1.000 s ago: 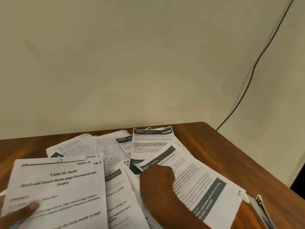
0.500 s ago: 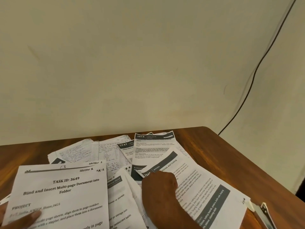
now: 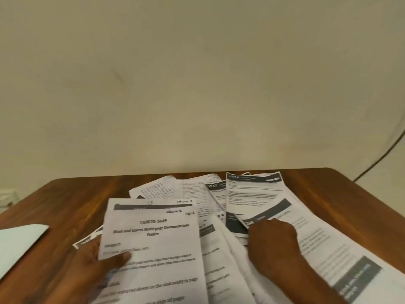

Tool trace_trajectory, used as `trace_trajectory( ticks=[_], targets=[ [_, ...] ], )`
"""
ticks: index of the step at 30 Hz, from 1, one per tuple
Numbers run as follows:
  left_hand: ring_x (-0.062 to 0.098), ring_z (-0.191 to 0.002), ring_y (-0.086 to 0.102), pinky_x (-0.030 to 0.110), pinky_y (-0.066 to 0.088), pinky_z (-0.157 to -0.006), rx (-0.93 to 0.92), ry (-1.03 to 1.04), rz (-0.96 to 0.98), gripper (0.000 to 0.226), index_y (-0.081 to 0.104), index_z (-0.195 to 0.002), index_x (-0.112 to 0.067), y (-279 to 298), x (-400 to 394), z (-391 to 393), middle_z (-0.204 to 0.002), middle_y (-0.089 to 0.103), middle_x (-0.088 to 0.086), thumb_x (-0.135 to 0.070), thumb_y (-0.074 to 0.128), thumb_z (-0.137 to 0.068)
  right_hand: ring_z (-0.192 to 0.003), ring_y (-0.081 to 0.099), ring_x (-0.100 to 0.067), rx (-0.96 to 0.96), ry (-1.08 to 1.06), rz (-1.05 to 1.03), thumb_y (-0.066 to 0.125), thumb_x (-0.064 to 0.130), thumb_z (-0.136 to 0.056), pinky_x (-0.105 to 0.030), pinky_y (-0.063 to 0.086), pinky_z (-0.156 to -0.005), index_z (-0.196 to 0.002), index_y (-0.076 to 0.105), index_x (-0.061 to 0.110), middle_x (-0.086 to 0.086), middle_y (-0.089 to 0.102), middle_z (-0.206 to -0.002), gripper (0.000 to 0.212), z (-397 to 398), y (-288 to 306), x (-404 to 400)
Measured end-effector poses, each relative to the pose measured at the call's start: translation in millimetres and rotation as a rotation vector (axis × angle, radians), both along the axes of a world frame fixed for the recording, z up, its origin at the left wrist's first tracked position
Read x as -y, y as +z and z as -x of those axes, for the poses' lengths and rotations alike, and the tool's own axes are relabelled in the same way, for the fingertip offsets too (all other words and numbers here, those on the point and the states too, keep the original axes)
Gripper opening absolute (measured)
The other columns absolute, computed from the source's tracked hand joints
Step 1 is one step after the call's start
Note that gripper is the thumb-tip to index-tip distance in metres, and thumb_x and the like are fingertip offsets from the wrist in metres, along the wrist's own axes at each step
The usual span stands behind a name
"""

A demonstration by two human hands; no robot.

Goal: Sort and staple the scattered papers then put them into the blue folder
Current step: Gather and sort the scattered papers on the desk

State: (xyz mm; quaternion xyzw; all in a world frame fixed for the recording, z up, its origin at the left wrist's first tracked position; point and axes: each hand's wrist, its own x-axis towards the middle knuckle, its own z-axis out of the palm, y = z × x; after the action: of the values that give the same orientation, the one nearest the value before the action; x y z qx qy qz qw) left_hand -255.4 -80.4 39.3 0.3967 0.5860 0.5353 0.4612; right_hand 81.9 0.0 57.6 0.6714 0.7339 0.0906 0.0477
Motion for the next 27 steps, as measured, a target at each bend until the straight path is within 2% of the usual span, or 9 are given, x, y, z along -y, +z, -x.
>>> trace_trajectory(
  ticks=[2, 5, 8, 12, 16, 19, 22, 24, 27],
  targets=[
    [0.055, -0.095, 0.073, 0.070, 0.054, -0.093, 0.028, -0.019, 0.008, 0.055, 0.066, -0.118, 0.002, 2.1, 0.9, 0.1, -0.106, 0.076, 0.030, 0.008, 0.089, -0.069, -0.101, 0.069, -0.015, 0.018, 0.075, -0.051, 0.051, 0.028, -0.101, -0.029, 0.048, -0.072, -0.113, 0.070, 0.027, 0.006, 0.072, -0.113, 0.022, 0.4, -1.0, 5.0],
    [0.055, -0.094, 0.073, 0.057, 0.065, -0.073, 0.072, -0.006, 0.015, 0.042, 0.062, -0.121, 0.008, 0.1, 4.6, 5.2, -0.106, 0.074, 0.033, 0.019, 0.070, -0.080, -0.101, 0.068, -0.012, -0.004, 0.134, -0.106, 0.048, 0.028, -0.103, -0.027, 0.041, -0.067, -0.117, 0.067, 0.029, 0.009, 0.070, -0.115, 0.023, 5.8, -1.7, 12.2],
    [0.054, -0.094, 0.073, 0.052, 0.065, -0.069, 0.095, -0.037, -0.011, 0.044, 0.061, -0.123, 0.010, 1.2, 7.7, 4.6, -0.109, 0.073, 0.034, 0.020, 0.066, -0.081, -0.103, 0.068, -0.011, -0.001, 0.126, -0.110, 0.044, 0.026, -0.106, -0.025, 0.040, -0.069, -0.120, 0.066, 0.030, 0.010, 0.069, -0.117, 0.026, 3.6, -4.9, 4.7],
    [0.052, -0.089, 0.075, 0.048, 0.065, -0.063, 0.079, -0.043, -0.007, 0.045, 0.063, -0.120, 0.008, 0.4, 8.6, 6.3, -0.107, 0.074, 0.033, 0.019, 0.073, -0.077, -0.105, 0.069, -0.012, 0.003, 0.125, -0.088, 0.047, 0.030, -0.107, -0.024, 0.053, -0.082, -0.127, 0.064, 0.028, 0.008, 0.069, -0.120, 0.027, 9.8, 2.0, 9.4],
    [0.046, -0.085, 0.077, 0.045, 0.064, -0.063, -0.022, -0.003, 0.003, 0.040, 0.066, -0.118, 0.004, -0.2, 8.9, 6.5, -0.102, 0.077, 0.027, 0.016, 0.076, -0.081, -0.103, 0.068, -0.010, 0.006, 0.104, -0.047, 0.047, 0.038, -0.105, -0.026, 0.047, -0.074, -0.124, 0.065, 0.030, 0.010, 0.069, -0.117, 0.027, 10.1, 9.6, 10.0],
    [0.038, -0.083, 0.079, 0.047, 0.061, -0.073, -0.141, 0.041, 0.005, 0.035, 0.069, -0.116, -0.002, 0.6, 7.1, 6.3, -0.098, 0.080, 0.018, 0.010, 0.076, -0.084, -0.091, 0.065, -0.008, -0.076, 0.059, -0.001, 0.044, 0.066, -0.100, -0.025, 0.047, -0.072, -0.116, 0.066, 0.032, 0.013, 0.069, -0.109, 0.043, 6.3, 19.0, 6.8],
    [0.028, -0.078, 0.080, 0.040, 0.060, -0.069, -0.264, 0.069, 0.015, 0.037, 0.070, -0.114, -0.015, 2.5, 7.3, 3.8, -0.092, 0.082, 0.006, 0.004, 0.080, -0.084, -0.082, 0.060, -0.008, -0.193, -0.038, 0.059, 0.034, 0.089, -0.087, -0.028, 0.049, -0.069, -0.101, 0.065, 0.035, 0.014, 0.069, -0.100, 0.064, -7.3, 36.8, -0.1],
    [0.023, -0.076, 0.080, 0.039, 0.060, -0.068, -0.342, 0.114, -0.010, 0.042, 0.069, -0.113, -0.022, 1.7, 6.0, 4.8, -0.090, 0.082, -0.001, 0.000, 0.084, -0.081, -0.087, 0.063, -0.008, -0.289, -0.069, 0.055, 0.040, 0.088, -0.085, -0.031, 0.056, -0.075, -0.101, 0.066, 0.035, 0.014, 0.068, -0.102, 0.061, -27.4, 43.9, -10.2],
    [0.021, -0.077, 0.079, 0.045, 0.062, -0.070, -0.460, 0.183, -0.048, 0.044, 0.068, -0.110, -0.033, -1.6, 3.6, 7.3, -0.091, 0.081, -0.003, -0.011, 0.089, -0.078, -0.083, 0.058, -0.005, -0.364, -0.109, -0.016, 0.061, 0.075, -0.085, -0.031, 0.056, -0.078, -0.112, 0.065, 0.030, 0.014, 0.062, -0.098, 0.052, -67.4, 44.9, -21.7]
  ],
)
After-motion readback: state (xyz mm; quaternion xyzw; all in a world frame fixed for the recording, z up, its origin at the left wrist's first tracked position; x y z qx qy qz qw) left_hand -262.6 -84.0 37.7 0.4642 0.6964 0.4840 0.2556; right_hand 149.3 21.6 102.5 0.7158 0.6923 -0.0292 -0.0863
